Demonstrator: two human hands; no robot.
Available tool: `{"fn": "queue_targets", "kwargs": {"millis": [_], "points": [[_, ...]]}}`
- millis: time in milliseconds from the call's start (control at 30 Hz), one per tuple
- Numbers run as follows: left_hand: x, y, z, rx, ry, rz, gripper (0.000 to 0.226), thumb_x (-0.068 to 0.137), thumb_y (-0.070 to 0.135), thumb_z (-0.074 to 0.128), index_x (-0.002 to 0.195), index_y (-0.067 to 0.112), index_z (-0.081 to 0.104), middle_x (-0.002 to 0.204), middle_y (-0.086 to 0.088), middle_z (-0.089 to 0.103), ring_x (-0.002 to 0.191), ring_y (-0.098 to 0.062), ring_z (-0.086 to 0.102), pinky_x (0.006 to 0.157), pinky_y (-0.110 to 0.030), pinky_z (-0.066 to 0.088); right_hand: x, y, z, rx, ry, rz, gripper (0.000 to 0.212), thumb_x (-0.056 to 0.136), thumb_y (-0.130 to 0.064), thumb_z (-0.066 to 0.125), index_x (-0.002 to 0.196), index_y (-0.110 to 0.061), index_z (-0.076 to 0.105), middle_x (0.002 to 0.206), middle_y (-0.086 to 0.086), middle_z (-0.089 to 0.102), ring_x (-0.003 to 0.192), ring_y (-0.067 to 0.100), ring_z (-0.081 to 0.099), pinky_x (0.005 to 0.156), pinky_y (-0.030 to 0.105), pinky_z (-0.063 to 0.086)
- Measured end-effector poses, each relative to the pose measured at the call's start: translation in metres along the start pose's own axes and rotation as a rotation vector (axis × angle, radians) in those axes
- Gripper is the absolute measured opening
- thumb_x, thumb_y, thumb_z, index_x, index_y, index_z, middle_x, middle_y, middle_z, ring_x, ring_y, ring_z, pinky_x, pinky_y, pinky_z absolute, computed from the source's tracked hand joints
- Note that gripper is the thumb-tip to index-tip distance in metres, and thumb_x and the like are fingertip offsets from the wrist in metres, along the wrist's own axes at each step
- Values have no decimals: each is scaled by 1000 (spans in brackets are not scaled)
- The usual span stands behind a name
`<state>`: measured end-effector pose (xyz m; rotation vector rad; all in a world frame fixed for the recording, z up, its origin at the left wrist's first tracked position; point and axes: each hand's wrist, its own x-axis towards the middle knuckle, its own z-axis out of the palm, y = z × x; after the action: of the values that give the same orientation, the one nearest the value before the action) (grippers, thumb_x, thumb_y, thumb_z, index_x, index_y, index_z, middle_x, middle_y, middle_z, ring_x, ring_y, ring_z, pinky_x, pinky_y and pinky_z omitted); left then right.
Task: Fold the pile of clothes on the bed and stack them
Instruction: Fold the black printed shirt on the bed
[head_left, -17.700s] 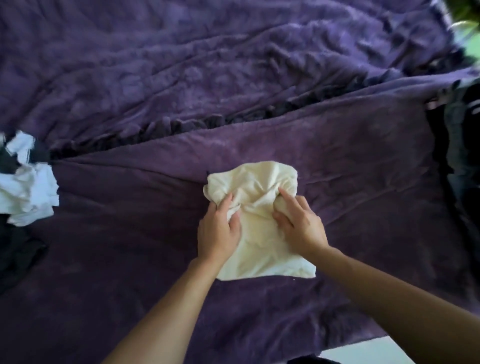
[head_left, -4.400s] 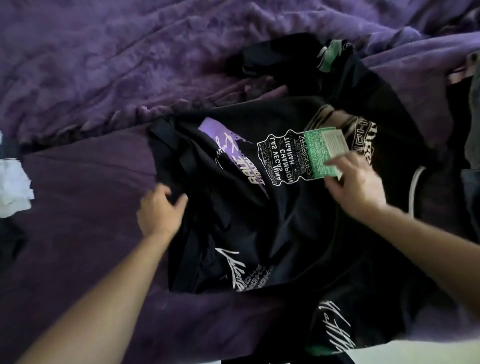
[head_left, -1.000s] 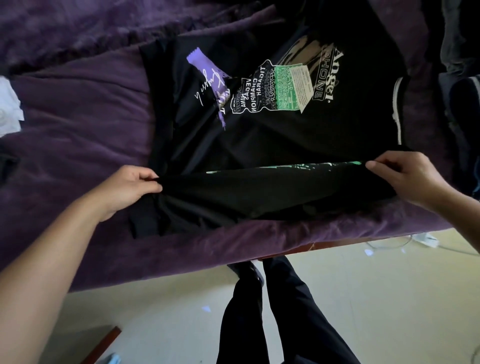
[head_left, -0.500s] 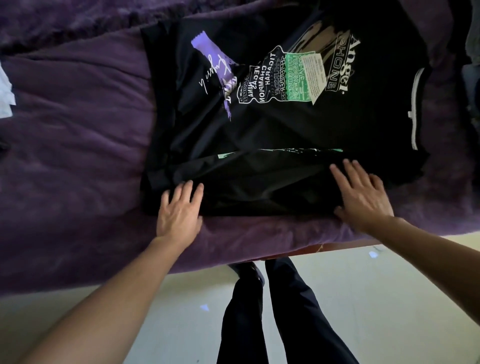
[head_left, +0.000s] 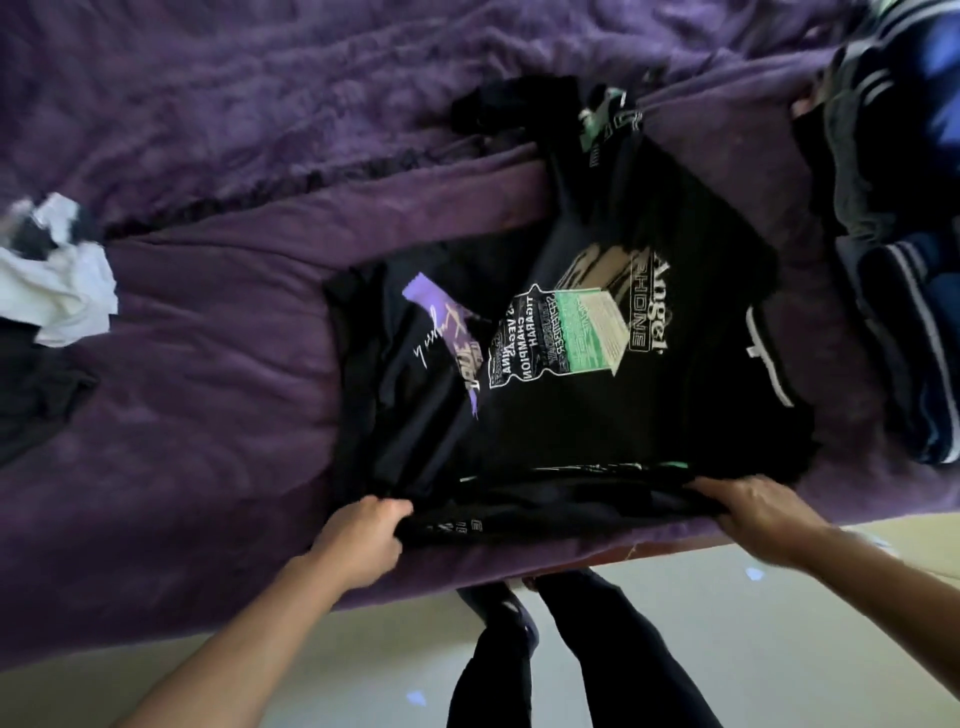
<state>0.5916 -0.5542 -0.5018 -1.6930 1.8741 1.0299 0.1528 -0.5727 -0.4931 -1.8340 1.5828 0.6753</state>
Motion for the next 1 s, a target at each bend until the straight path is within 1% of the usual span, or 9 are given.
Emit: {"fn": "queue_targets", "kwargs": {"millis": [167, 333, 433, 500, 567, 633, 800, 900, 1000], "points": [[28, -18, -75, -313, 193, -31, 21, 76, 3, 63, 76, 24, 61, 73, -4, 67, 73, -24, 64, 66, -31, 45, 40, 7, -69, 229, 9, -40, 10, 91, -29, 64, 92, -19, 67, 84, 2, 67, 83, 20, 61, 72, 28, 42], [99, -26, -166, -353, 463, -62, 13, 79, 2, 65, 87, 12, 68, 81, -12, 68, 76, -22, 61, 71, -29, 42, 123, 9, -176, 437, 222, -71, 31, 88, -25, 69, 60, -24, 56, 56, -8, 52, 55, 6, 47, 50, 13, 38], [159, -24, -207, -325, 486, -152, 13, 81, 8, 64, 92, 13, 69, 92, -15, 70, 86, -27, 64, 80, -33, 46, 185, 13, -216, 430, 252, -24, 22, 86, -33, 70, 69, -22, 62, 63, -2, 55, 65, 17, 53, 59, 26, 40], [193, -21, -219, -252, 533, -274, 19, 82, 15, 63, 101, 16, 67, 107, -16, 68, 103, -33, 62, 91, -39, 47, 222, 18, -226, 327, 268, 28, 22, 86, -38, 69, 91, -16, 69, 81, 6, 63, 84, 26, 59, 73, 29, 44], [214, -13, -218, -53, 619, -392, 30, 84, 18, 62, 114, 16, 60, 120, -19, 59, 114, -39, 52, 95, -47, 43, 246, 20, -228, 176, 331, 121, 29, 87, -39, 67, 109, -21, 68, 103, 9, 67, 101, 31, 60, 85, 37, 49], [228, 1, -207, 130, 675, -347, 37, 83, 18, 63, 119, 12, 56, 120, -22, 53, 112, -43, 47, 92, -51, 40, 260, 20, -231, 121, 456, 142, 29, 86, -37, 65, 112, -26, 65, 109, 7, 68, 106, 33, 59, 87, 41, 48], [248, 17, -175, 229, 331, -232, 53, 89, 31, 59, 138, 16, 44, 131, -16, 47, 122, -35, 42, 100, -45, 36, 302, 18, -269, 310, 772, 63, 47, 78, -41, 64, 122, -24, 57, 124, 9, 55, 118, 31, 48, 94, 44, 43], [256, 20, -180, 96, 349, -295, 48, 91, 32, 57, 136, 18, 49, 129, -13, 50, 119, -32, 45, 98, -44, 38, 341, 15, -311, 659, 645, 189, 64, 69, -54, 74, 123, -23, 59, 120, 0, 63, 111, 19, 59, 100, 36, 46], [267, 25, -201, -209, 392, -369, 35, 89, 31, 61, 123, 21, 59, 119, -9, 58, 109, -30, 55, 89, -39, 44, 362, 4, -334, 942, 440, 211, 65, 65, -45, 84, 118, -14, 63, 108, 4, 69, 93, 18, 67, 87, 34, 55]]}}
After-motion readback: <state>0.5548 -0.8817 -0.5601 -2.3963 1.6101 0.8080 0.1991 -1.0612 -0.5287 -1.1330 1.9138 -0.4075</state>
